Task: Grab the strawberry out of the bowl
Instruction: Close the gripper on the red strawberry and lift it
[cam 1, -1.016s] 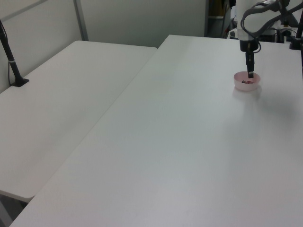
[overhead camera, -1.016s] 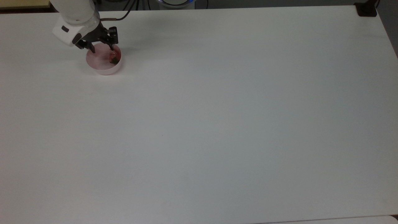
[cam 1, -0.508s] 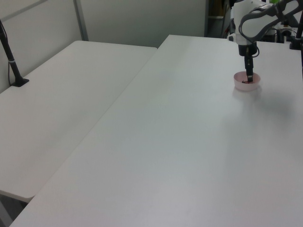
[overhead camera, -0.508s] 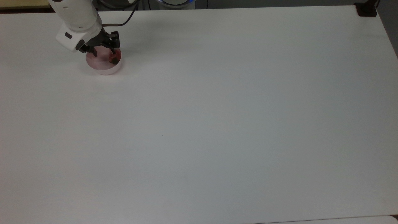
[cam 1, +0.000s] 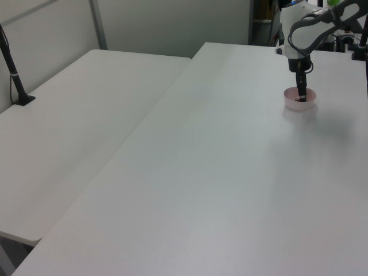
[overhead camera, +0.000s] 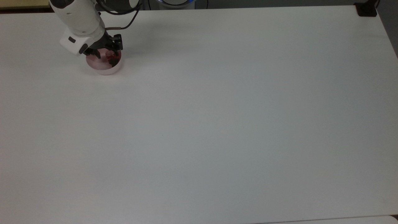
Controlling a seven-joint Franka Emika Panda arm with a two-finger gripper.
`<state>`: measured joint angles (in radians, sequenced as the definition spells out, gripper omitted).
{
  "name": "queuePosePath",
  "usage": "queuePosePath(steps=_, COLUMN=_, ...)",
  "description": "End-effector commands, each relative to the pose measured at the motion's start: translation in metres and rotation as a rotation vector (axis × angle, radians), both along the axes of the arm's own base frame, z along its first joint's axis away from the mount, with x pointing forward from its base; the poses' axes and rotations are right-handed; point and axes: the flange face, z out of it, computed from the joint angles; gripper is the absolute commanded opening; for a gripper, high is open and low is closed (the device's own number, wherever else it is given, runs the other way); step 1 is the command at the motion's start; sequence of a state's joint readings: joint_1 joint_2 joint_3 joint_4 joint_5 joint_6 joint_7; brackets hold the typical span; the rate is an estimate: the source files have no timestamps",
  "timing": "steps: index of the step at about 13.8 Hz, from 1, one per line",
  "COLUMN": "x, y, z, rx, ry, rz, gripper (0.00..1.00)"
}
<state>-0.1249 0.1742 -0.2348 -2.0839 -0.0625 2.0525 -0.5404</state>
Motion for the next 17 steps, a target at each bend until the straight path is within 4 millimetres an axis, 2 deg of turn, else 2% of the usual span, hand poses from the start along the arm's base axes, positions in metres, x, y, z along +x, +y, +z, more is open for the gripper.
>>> queuePosePath(steps=1, x=-0.003, y=0.007, z=-0.009, rx=-0.002, ry=-0.038, rz=-0.013, gripper=0.63)
queuePosePath(steps=3, x=-0.004, y=0.007, z=-0.020, rx=-0.012, ry=-0.067, rz=-0.009, gripper=0.58)
queuePosePath(steps=4, x=-0.004, y=0.007, z=-0.020, rx=-0.012, ry=-0.069, rz=-0.011, gripper=0.48)
queuePosePath(steps=7, x=-0.003, y=0.007, z=-0.018, rx=0.003, ry=-0.076, rz=-0.029, gripper=0.36)
queuePosePath(steps=8, x=-0.003, y=0.008, z=-0.015, rx=0.014, ry=-0.078, rz=-0.039, gripper=0.28)
queuePosePath(steps=10, x=-0.002, y=0.007, z=-0.009, rx=0.021, ry=-0.073, rz=-0.046, gripper=0.24)
queuePosePath(steps=11, x=-0.001, y=0.006, z=-0.002, rx=0.025, ry=-0.066, rz=-0.045, gripper=0.24)
queuePosePath(steps=14, x=0.002, y=-0.008, z=0.049, rx=0.039, ry=-0.070, rz=-0.036, gripper=0.24)
queuePosePath(steps=16, x=0.003, y=-0.024, z=0.064, rx=0.036, ry=-0.097, rz=-0.013, gripper=0.24)
queuePosePath(steps=17, x=0.003, y=-0.041, z=0.071, rx=0.032, ry=-0.114, rz=0.000, gripper=0.24)
